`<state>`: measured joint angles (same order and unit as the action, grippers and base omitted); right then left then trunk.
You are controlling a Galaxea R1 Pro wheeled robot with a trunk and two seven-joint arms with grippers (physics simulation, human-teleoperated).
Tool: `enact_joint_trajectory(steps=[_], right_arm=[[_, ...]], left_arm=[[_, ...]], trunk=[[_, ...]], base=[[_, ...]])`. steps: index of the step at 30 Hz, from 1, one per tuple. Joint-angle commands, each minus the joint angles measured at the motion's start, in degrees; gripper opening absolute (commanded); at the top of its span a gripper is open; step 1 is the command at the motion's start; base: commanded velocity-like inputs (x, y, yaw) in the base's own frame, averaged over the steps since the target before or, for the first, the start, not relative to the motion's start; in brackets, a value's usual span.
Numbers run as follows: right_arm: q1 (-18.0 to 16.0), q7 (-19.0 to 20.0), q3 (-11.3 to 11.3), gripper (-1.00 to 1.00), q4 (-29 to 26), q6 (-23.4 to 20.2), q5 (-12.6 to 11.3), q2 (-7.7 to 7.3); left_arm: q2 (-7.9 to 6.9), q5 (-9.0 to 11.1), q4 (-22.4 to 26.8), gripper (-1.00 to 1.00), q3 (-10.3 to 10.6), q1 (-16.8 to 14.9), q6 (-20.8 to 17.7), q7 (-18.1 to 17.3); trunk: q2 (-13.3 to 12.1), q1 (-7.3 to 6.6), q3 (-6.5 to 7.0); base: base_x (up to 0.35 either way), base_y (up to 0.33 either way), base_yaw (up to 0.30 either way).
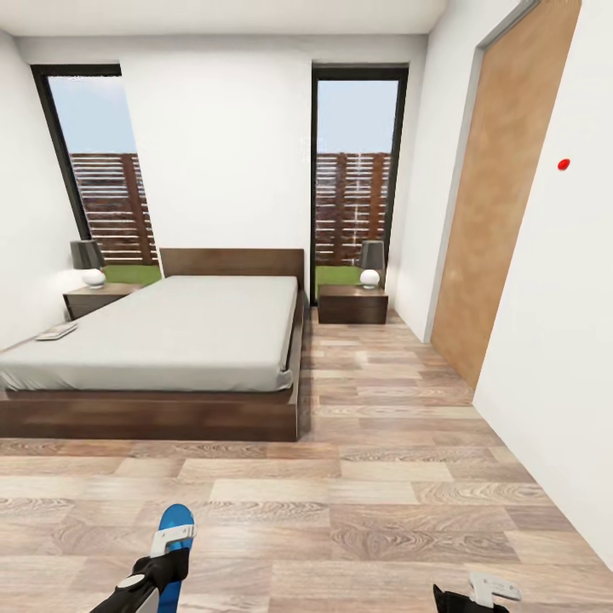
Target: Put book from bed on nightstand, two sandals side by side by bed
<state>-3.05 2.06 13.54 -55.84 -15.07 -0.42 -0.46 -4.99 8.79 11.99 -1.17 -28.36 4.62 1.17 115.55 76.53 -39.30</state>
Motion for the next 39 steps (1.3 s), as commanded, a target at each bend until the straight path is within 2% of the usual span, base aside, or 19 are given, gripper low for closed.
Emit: enact_joint_trajectory(steps=[1,22,32,39], right_arm=[[0.0,0.2,0.1,1.0,-0.1,-0.3,0.0,0.0],[0.0,0.3,-0.1,1.0,1.9,-0.1,0.1,-0.06],[0.0,0.1,0.0,1.0,7.4,5.7,0.1,-0.12],[0.0,0.0,-0.1,1.0,9.3,7.2,0.1,-0.03]], left_arm=[[0.08,0.3,-0.1,-1.0,-0.1,0.0,0.2,0.0],[0.59,-0.2,-0.2,-1.0,0.0,0.2,0.2,0.0],[0.74,-0.2,-0.2,-1.0,0.0,0.6,0.2,0.0],[1.21,-0.2,-0.2,-1.0,0.0,1.1,0.2,0.0]], trunk=[[-0.4,-0.24,0.12],[-8.8,-4.85,3.89],[-12.8,-7.04,5.69],[-15.6,-8.58,6.95]], base=[[0.0,0.0,0.0],[0.0,0.0,0.0],[0.0,0.0,0.0],[0.0,0.0,0.0]])
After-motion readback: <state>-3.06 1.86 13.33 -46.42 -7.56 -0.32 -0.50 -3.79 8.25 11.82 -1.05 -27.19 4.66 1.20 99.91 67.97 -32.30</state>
